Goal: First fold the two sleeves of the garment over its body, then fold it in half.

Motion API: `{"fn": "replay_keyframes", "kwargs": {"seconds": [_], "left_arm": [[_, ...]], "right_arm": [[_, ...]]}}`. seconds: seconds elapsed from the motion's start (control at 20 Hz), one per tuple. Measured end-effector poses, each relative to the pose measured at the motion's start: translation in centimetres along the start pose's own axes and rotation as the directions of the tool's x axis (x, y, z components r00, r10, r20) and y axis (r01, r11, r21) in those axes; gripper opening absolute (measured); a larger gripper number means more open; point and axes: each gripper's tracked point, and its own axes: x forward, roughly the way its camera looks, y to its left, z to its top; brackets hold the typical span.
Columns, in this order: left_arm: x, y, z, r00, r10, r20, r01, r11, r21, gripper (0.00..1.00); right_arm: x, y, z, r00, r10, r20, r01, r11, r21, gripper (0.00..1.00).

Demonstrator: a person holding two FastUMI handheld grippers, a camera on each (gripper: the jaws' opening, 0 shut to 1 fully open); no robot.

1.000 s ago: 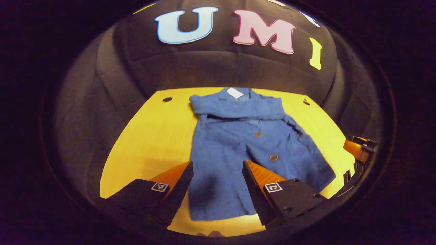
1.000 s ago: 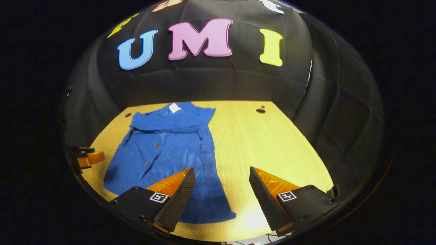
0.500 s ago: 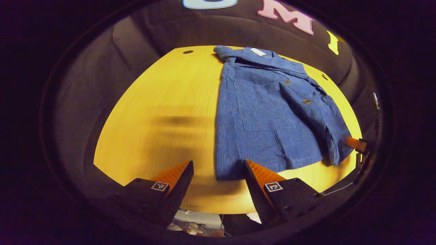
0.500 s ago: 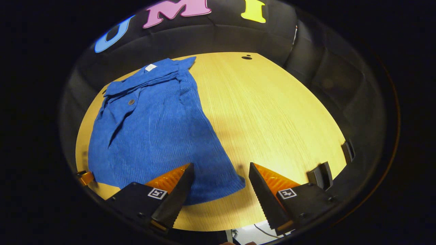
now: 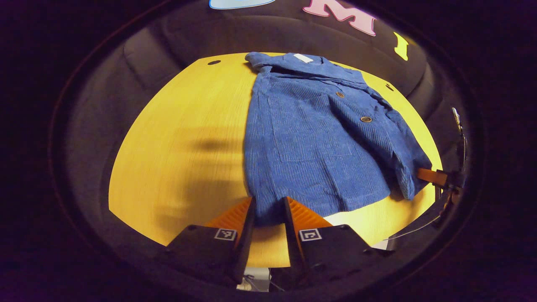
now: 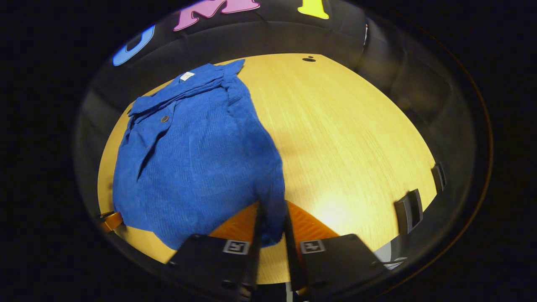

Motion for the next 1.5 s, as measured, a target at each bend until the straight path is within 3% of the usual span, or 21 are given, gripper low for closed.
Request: {"fn": "replay_keyframes", "kwargs": {"seconds": [0.05,0.1,0.15,0.25,0.35,0.5,0.65,0.9,1.05,1.25,1.3,1.35,1.4,1.5], "left_arm": [[0.2,-0.4,0.1,1.000,0.002,-0.004,-0.002,1.000,-0.025,0.21],[0.4,-0.8,0.3,1.000,-0.025,-0.001,0.025,0.999,-0.023,0.08],[0.4,-1.0,0.3,0.999,-0.050,-0.006,0.050,0.999,-0.021,0.02],[0.4,-1.7,0.7,0.995,-0.098,-0.015,0.097,0.995,-0.021,0.00],[0.5,-1.8,1.0,0.991,-0.135,-0.020,0.134,0.990,-0.034,0.00],[-1.0,-1.9,3.6,0.980,-0.191,0.063,0.193,0.981,-0.026,0.00],[-3.2,-2.4,7.8,0.966,-0.207,0.152,0.202,0.978,0.050,0.00],[-5.6,-2.5,18.2,0.925,-0.248,0.287,0.236,0.969,0.077,0.00],[-5.3,-1.3,26.4,0.898,-0.213,0.384,0.184,0.977,0.111,0.00],[-2.4,0.8,37.8,0.834,-0.160,0.528,0.079,0.982,0.171,0.00],[-1.3,1.0,40.6,0.804,-0.153,0.574,0.059,0.982,0.180,0.00],[0.2,0.9,44.1,0.751,-0.142,0.645,0.039,0.984,0.172,0.00],[1.6,1.1,46.5,0.726,-0.124,0.677,0.026,0.988,0.154,0.00],[5.1,2.4,50.0,0.711,-0.067,0.700,-0.003,0.995,0.099,0.00]], "right_arm": [[0.1,0.4,0.1,1.000,0.001,-0.009,-0.001,1.000,-0.031,0.19],[0.1,0.8,0.3,1.000,0.009,-0.010,-0.009,0.998,-0.060,0.19],[0.2,0.7,0.2,1.000,0.001,-0.008,-0.001,0.998,-0.070,0.04],[0.2,1.4,0.5,0.999,0.032,0.000,-0.032,0.997,-0.076,0.04],[0.0,3.6,0.7,0.990,0.143,-0.009,-0.144,0.989,-0.032,0.02],[-1.5,3.9,4.1,0.983,0.175,0.058,-0.177,0.984,0.033,0.02],[-3.1,5.3,9.5,0.969,0.203,0.142,-0.205,0.979,-0.002,0.02],[-6.0,11.3,21.0,0.905,0.319,0.282,-0.324,0.946,-0.030,0.01],[-6.5,14.3,29.0,0.858,0.361,0.364,-0.364,0.929,-0.065,0.01],[-2.0,15.4,40.5,0.823,0.320,0.469,-0.323,0.943,-0.076,0.00],[-0.1,15.2,42.7,0.822,0.292,0.489,-0.302,0.951,-0.059,0.01],[1.6,14.7,44.2,0.820,0.269,0.506,-0.294,0.955,-0.031,0.00],[3.7,14.3,45.6,0.819,0.232,0.525,-0.278,0.961,0.008,0.01],[8.0,13.2,46.7,0.834,0.162,0.527,-0.233,0.970,0.071,0.06]]}}
